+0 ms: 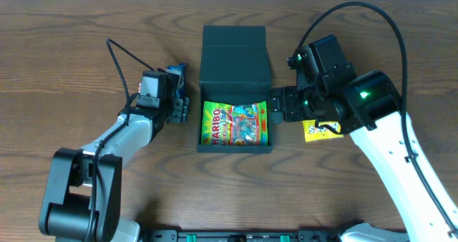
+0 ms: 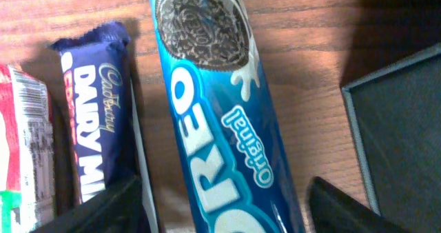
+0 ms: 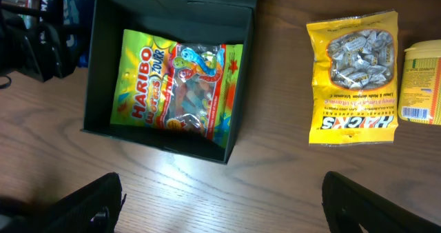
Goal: Pack container
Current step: 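Reach left gripper to the blue Oreo pack and grasp it, then carry the Oreo pack with left gripper into the box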
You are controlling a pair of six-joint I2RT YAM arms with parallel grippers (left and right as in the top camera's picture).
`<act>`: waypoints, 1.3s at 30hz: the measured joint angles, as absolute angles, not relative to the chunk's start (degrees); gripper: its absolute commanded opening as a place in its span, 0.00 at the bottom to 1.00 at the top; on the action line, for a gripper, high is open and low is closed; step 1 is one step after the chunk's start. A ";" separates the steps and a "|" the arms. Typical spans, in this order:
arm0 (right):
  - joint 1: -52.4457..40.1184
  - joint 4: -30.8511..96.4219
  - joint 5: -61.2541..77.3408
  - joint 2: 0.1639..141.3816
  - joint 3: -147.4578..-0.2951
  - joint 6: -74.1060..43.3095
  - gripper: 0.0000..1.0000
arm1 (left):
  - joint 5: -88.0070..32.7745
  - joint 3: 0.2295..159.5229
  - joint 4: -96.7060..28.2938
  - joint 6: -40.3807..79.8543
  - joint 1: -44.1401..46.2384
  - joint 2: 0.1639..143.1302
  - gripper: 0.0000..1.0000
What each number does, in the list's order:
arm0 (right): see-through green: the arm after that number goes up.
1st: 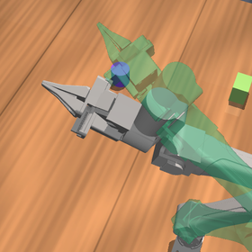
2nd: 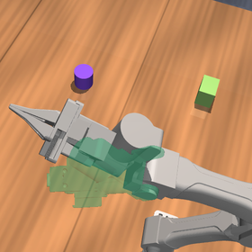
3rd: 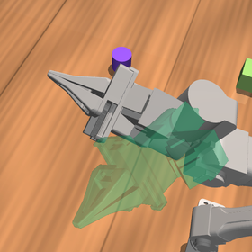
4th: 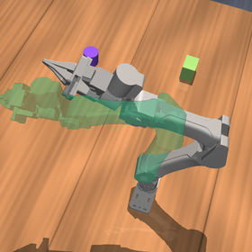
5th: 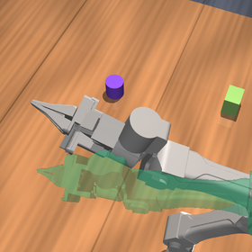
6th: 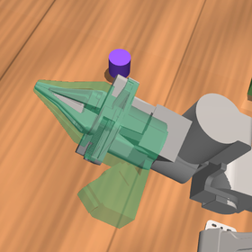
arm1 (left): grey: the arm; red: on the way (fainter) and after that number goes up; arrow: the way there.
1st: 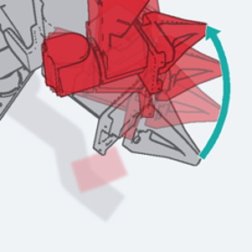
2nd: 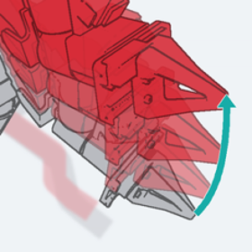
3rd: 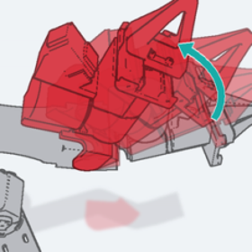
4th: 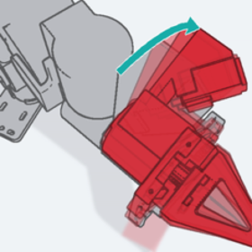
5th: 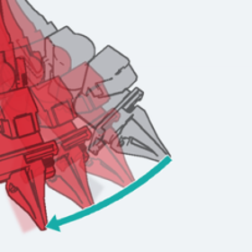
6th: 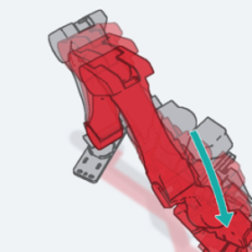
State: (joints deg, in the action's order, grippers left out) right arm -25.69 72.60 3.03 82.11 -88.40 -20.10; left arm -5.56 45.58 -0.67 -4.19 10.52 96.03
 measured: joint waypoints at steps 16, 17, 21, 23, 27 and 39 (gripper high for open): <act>-25.69 72.34 3.01 82.11 -88.40 -20.10 0.92 | -7.44 46.17 1.34 -4.38 10.52 99.35 0.34; -25.69 72.34 2.81 82.11 -88.40 -20.10 0.94 | -7.46 46.44 0.73 -4.29 10.52 99.35 0.33; -25.52 72.31 1.06 82.11 -88.40 -20.03 0.95 | -7.51 49.89 -7.11 -4.32 10.52 99.35 0.22; -24.77 72.38 0.40 82.11 -88.40 -20.03 0.95 | -7.51 53.52 -12.14 -4.38 10.52 99.26 0.13; -21.08 73.08 -0.01 82.11 -88.40 -19.53 0.95 | -7.44 63.07 -21.32 -8.86 10.70 94.48 0.06; -2.98 73.89 -0.21 78.13 -88.40 -17.15 0.99 | -16.43 67.92 -34.92 -47.16 27.53 80.27 0.06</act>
